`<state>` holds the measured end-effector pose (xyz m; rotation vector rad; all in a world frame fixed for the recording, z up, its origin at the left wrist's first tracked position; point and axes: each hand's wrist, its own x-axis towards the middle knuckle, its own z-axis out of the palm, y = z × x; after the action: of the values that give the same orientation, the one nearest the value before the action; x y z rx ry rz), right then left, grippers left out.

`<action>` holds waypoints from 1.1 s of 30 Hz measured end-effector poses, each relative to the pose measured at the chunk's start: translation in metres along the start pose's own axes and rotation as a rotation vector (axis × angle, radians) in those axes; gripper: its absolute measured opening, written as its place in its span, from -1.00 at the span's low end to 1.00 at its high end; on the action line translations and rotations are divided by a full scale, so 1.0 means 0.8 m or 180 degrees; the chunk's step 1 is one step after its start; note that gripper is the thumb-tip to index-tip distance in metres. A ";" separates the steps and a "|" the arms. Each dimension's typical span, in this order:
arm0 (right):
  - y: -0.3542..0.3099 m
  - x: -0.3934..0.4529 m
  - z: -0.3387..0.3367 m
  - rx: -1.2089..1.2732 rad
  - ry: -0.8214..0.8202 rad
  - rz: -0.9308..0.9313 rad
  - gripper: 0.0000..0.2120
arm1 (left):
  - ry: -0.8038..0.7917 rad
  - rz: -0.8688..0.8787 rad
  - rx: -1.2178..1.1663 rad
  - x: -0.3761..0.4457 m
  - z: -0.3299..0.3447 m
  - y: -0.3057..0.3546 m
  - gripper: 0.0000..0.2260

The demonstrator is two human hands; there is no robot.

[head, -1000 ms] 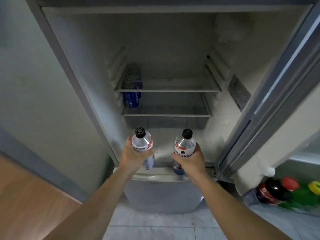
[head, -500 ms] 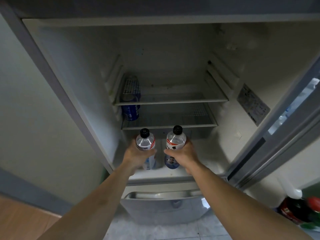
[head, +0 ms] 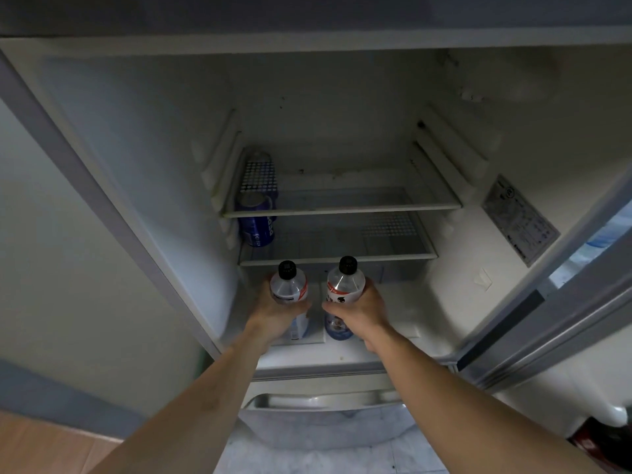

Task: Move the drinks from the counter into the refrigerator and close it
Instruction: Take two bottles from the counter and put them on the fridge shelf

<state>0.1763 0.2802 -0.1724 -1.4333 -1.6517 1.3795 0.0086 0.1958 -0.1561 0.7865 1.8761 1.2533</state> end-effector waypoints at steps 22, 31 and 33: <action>-0.108 -0.042 -0.031 0.1357 -0.0558 0.2237 -0.39 | -0.0238 -0.1838 -0.1190 -0.021 -0.018 0.088 -0.51; -0.087 -0.082 0.010 0.1969 -0.0623 0.2549 -0.78 | -0.0455 -0.1891 -0.1908 -0.073 -0.009 0.052 -0.71; -0.084 -0.087 0.009 0.1929 -0.0599 0.2585 -0.74 | -0.0503 -0.1942 -0.1774 -0.085 -0.011 0.047 -0.73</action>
<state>0.1648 0.2188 -0.0983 -1.6674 -0.5884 2.2521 0.0413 0.1494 -0.1022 0.0030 1.3738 1.1749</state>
